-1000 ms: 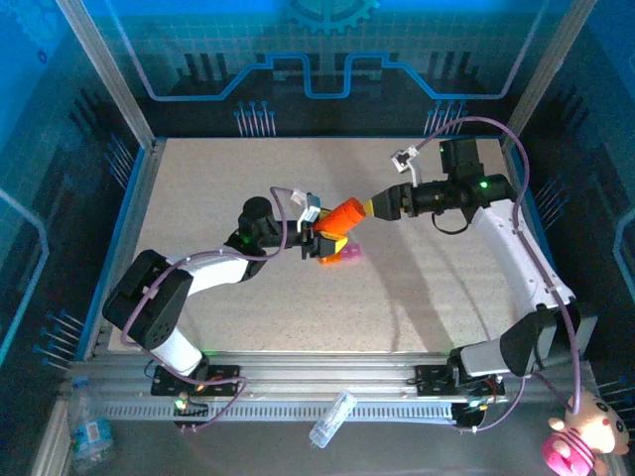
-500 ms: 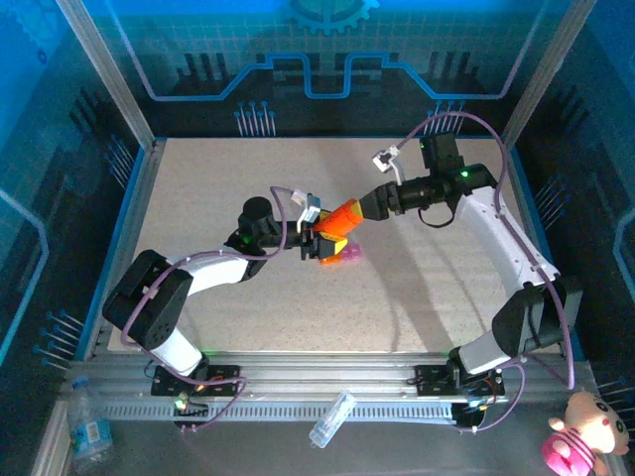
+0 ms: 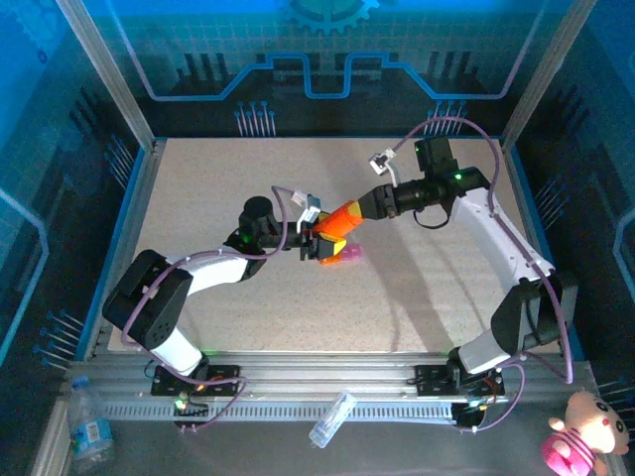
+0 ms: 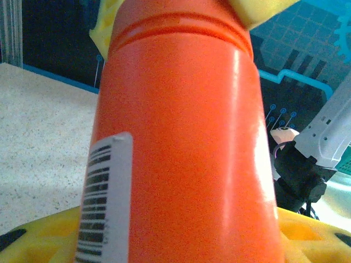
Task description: Sort the pills into containers
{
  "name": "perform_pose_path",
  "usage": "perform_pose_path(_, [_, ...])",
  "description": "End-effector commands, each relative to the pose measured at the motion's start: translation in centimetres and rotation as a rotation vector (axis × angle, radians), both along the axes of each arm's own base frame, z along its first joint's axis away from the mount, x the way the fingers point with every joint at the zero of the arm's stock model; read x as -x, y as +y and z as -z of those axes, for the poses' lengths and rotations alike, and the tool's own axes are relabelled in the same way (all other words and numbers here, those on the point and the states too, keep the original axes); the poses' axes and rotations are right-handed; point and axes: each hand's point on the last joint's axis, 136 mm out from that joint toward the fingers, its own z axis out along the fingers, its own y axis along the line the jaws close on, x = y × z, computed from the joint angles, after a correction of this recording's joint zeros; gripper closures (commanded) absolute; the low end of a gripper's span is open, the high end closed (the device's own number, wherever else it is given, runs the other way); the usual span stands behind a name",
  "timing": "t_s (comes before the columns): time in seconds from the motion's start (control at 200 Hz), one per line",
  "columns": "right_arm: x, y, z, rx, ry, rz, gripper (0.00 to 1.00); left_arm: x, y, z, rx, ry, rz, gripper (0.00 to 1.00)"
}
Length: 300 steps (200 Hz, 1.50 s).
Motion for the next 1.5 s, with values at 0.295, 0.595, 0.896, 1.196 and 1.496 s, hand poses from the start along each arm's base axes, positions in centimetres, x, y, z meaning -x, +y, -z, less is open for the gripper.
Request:
perform_pose_path(0.295, [-0.4,3.7,4.4,0.015,0.244,0.185,0.62,-2.7,-0.1,-3.1,0.000,-0.202,-0.106,1.00])
perform_pose_path(0.595, [-1.4,3.4,3.3,-0.062,0.256,0.215,0.58,-2.8,0.1,-2.7,0.006,-0.202,-0.127,1.00])
perform_pose_path(0.896, [-1.8,-0.2,-1.0,-0.090,0.124,0.261,0.23,-3.6,0.7,-3.3,0.068,-0.243,-0.207,1.00])
perform_pose_path(1.196, [-0.3,-1.5,-4.2,-0.040,-0.107,0.212,0.20,-3.2,1.1,-3.6,0.112,-0.263,-0.218,1.00])
perform_pose_path(1.496, [-0.2,-1.2,-6.7,0.017,-0.254,0.125,0.18,-2.8,1.0,-2.9,0.108,-0.255,-0.203,1.00])
